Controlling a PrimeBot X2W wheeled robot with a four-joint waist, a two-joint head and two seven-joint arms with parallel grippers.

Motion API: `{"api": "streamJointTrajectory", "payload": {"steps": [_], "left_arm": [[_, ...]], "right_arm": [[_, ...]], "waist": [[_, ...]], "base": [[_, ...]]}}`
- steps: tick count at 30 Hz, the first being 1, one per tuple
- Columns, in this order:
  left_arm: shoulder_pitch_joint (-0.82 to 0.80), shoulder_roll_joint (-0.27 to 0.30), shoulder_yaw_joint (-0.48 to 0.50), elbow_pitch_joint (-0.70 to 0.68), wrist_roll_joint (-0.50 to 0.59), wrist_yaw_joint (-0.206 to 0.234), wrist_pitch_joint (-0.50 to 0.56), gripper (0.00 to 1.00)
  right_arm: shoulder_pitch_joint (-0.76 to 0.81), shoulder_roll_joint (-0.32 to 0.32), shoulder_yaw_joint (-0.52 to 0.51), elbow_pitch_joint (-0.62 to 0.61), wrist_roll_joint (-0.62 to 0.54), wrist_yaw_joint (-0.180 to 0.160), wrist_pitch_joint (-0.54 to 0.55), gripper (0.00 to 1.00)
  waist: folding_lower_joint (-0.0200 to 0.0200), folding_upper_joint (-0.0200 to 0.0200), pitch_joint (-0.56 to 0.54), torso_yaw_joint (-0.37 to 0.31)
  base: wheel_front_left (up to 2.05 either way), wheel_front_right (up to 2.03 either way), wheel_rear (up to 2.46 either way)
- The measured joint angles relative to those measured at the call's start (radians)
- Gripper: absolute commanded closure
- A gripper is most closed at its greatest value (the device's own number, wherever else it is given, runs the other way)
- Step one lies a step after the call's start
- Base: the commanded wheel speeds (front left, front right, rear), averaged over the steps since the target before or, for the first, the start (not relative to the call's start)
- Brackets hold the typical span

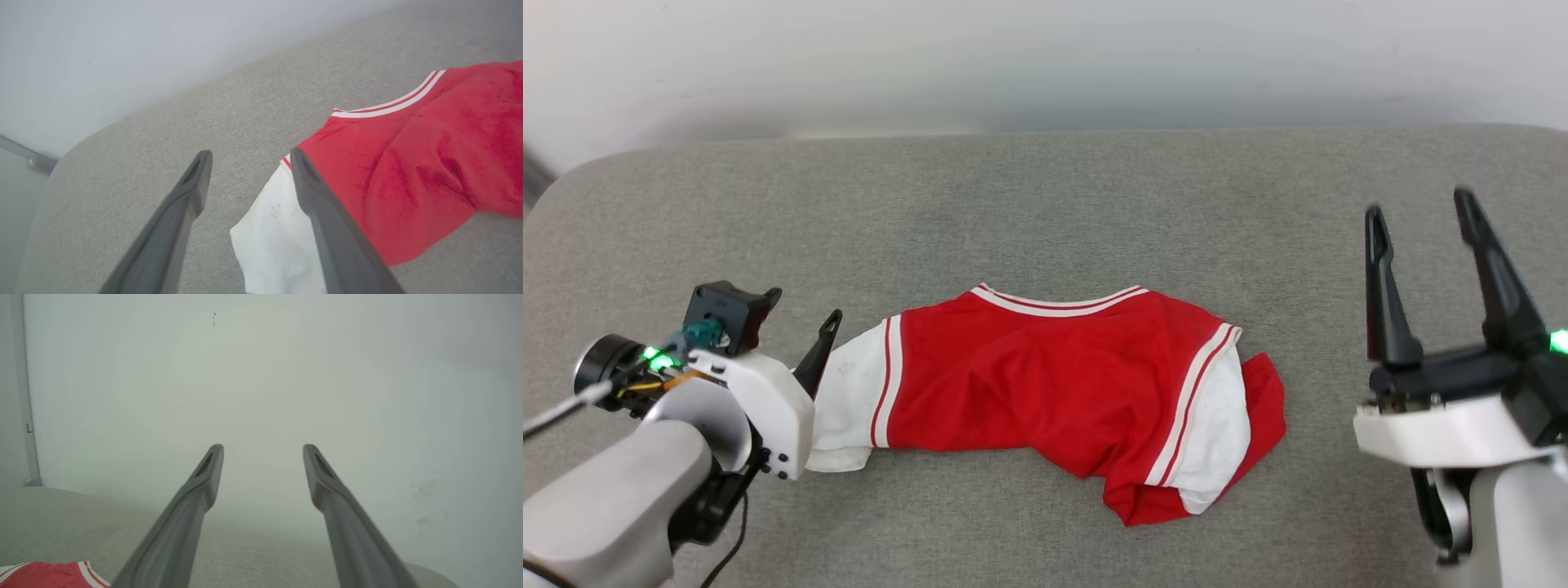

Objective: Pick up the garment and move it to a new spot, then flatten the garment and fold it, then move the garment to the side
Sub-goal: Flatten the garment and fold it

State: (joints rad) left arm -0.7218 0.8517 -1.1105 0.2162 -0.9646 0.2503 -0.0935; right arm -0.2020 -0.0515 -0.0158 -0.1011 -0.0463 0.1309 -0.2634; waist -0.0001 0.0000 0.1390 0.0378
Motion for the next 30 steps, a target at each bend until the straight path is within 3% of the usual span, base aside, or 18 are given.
{"api": "streamJointTrajectory", "payload": {"steps": [5, 11, 13, 16, 19, 22, 26, 30], "left_arm": [[0.081, -0.016, 0.071, -0.070, 0.004, 0.134, -0.142, 0.00], [0.206, -0.066, 0.237, -0.167, 0.093, 0.273, -0.167, 0.00], [0.265, -0.093, 0.322, -0.211, 0.163, 0.310, -0.169, 0.00], [0.390, -0.142, 0.436, -0.273, 0.255, 0.342, -0.169, 0.00], [0.495, -0.197, 0.539, -0.317, 0.337, 0.348, -0.170, 0.00], [0.580, -0.258, 0.624, -0.349, 0.407, 0.326, -0.170, 0.00], [0.646, -0.347, 0.714, -0.372, 0.492, 0.280, -0.170, 0.00], [0.680, -0.437, 0.770, -0.364, 0.551, 0.219, -0.170, 0.00]], "right_arm": [[-0.122, -0.049, 0.034, -0.005, -0.027, 0.000, 0.000, 0.00], [-0.255, -0.179, 0.146, 0.109, 0.002, 0.000, 0.000, 0.00], [-0.308, -0.232, 0.213, 0.173, 0.028, 0.000, 0.054, 0.00], [-0.393, -0.315, 0.330, 0.240, 0.121, 0.000, 0.217, 0.00], [-0.478, -0.410, 0.460, 0.269, 0.239, 0.000, 0.394, 0.00], [-0.543, -0.499, 0.611, 0.277, 0.406, 0.000, 0.606, 0.00], [-0.658, -0.611, 0.792, 0.262, 0.622, 0.000, 0.852, 0.00], [-0.749, -0.659, 0.910, 0.272, 0.792, 0.000, 1.046, 0.00]], "waist": [[0.0000, 0.0000, 0.007, 0.017], [0.0000, -0.0001, 0.016, 0.036], [0.0000, 0.0000, 0.018, 0.040], [0.0000, 0.0000, 0.024, 0.047], [0.0000, 0.0000, 0.031, 0.056], [0.0000, 0.0000, 0.042, 0.067], [0.0000, 0.0000, 0.068, 0.083], [0.0000, 0.0000, 0.099, 0.108]], "base": [[0.00, 0.00, 0.00], [0.00, 0.00, 0.00], [0.00, 0.00, 0.00], [0.00, 0.00, 0.00], [0.00, 0.00, 0.00], [0.00, 0.00, 0.00], [0.00, 0.00, 0.00], [0.00, 0.00, 0.00]]}}
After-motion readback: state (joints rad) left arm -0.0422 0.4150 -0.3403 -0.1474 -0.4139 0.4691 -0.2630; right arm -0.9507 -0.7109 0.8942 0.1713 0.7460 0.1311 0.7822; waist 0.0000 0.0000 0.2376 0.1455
